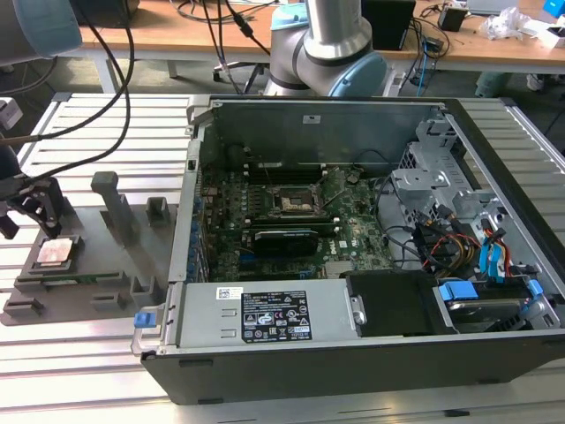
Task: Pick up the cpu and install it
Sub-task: 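Pick up the cpu and move it towards the insertion slot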
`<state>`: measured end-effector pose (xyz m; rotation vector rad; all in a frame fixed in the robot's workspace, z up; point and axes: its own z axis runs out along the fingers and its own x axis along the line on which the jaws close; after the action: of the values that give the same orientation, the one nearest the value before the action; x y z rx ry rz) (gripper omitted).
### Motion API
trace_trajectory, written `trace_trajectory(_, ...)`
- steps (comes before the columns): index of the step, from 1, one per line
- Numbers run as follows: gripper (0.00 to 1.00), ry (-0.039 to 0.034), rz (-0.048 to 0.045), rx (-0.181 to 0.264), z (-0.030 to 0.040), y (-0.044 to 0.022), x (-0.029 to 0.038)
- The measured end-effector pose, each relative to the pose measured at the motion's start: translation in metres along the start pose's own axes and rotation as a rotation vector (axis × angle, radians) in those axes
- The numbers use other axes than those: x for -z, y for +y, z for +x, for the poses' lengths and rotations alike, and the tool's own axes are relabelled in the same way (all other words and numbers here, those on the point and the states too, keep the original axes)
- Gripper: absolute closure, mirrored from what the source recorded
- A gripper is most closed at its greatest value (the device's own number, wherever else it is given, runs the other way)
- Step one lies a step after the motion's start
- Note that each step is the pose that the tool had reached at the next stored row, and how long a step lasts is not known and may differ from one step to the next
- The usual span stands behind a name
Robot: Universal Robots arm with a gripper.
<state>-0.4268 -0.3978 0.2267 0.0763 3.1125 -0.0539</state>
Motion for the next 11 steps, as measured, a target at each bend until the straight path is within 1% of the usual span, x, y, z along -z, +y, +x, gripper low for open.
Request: trace_trajectory(11,0.34,0.0,0.0,0.0,0.0002,0.0002,-0.0064)
